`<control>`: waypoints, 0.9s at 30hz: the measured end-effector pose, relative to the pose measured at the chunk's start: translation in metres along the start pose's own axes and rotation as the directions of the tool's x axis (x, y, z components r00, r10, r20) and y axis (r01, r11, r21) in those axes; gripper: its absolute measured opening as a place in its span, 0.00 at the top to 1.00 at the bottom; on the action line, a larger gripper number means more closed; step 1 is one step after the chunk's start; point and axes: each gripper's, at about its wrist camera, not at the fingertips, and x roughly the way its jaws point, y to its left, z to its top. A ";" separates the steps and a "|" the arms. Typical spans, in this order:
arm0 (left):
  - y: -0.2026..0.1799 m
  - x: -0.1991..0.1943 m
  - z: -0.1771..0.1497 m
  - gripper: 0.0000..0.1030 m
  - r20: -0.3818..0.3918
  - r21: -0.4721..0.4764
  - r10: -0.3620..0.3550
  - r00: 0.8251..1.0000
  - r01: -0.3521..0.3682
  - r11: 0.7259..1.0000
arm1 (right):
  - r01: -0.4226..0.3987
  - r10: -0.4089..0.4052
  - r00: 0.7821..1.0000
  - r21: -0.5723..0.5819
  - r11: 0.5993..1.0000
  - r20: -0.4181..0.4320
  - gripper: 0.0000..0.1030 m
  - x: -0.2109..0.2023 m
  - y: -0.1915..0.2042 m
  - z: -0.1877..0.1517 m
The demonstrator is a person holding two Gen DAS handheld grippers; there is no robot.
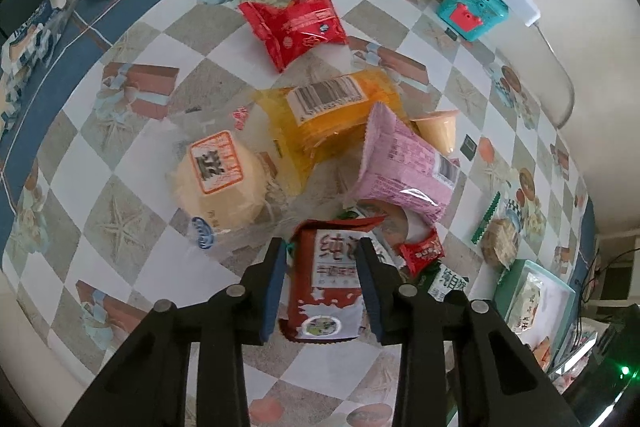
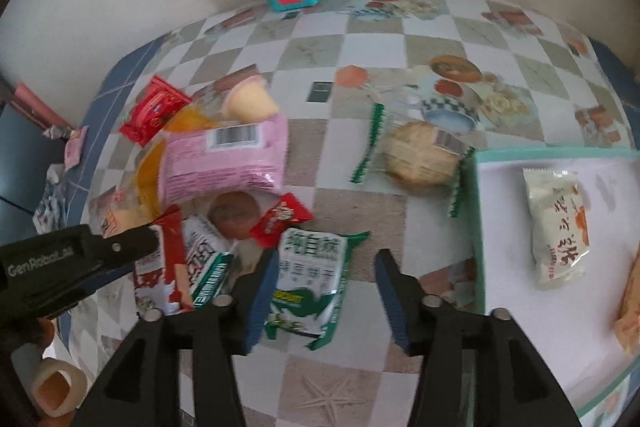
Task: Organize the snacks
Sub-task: 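Grasp the red-white biscuit pack with the left tool while the right tool grasps the green biscuit pack, then carry both biscuit packs over the white tray and lower them inside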
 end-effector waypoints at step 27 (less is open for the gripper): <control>-0.018 0.007 -0.011 0.60 -0.003 0.105 0.055 0.998 -0.054 0.993 | 0.083 -0.084 0.996 -0.049 0.995 -0.025 0.58 0.018 0.018 -0.015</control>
